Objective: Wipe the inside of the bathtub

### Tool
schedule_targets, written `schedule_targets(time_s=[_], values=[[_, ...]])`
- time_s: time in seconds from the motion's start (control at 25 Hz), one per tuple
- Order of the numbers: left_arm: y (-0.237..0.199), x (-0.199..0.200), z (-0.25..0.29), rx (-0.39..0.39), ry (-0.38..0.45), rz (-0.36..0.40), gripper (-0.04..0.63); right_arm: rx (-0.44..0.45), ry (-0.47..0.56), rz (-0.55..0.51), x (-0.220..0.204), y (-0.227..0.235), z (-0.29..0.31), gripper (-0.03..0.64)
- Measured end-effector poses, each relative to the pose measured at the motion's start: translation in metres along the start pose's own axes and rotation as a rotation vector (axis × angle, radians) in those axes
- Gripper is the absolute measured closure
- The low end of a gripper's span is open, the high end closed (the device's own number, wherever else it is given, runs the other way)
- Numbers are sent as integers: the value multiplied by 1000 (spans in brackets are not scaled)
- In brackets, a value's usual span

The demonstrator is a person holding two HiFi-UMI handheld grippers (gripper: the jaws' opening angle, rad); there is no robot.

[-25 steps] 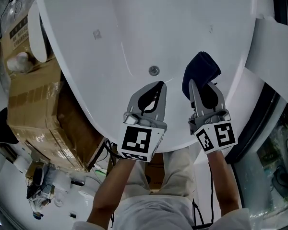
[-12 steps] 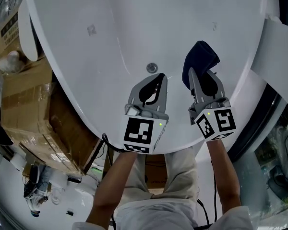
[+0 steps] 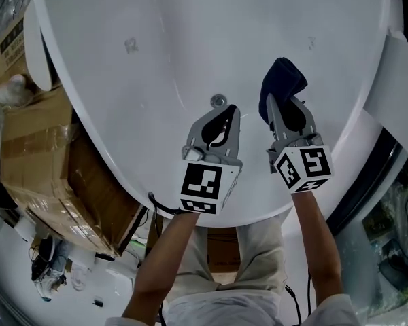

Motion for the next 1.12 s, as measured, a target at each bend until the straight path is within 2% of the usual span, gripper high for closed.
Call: schedule_targets(time_s=[1.12], values=[[-24,-41,73,-34,-57,76,595,-14,-101,-13,-71,36,72,557]])
Point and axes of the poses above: the fingertips, and each gripper's own axes: z forward along the fingers, y to its right, x out of its top, the point moved 10 cm from there along -z, backward along the fingers, and after that the axes turned 4 degrees about -z, right-handed, at the moved point
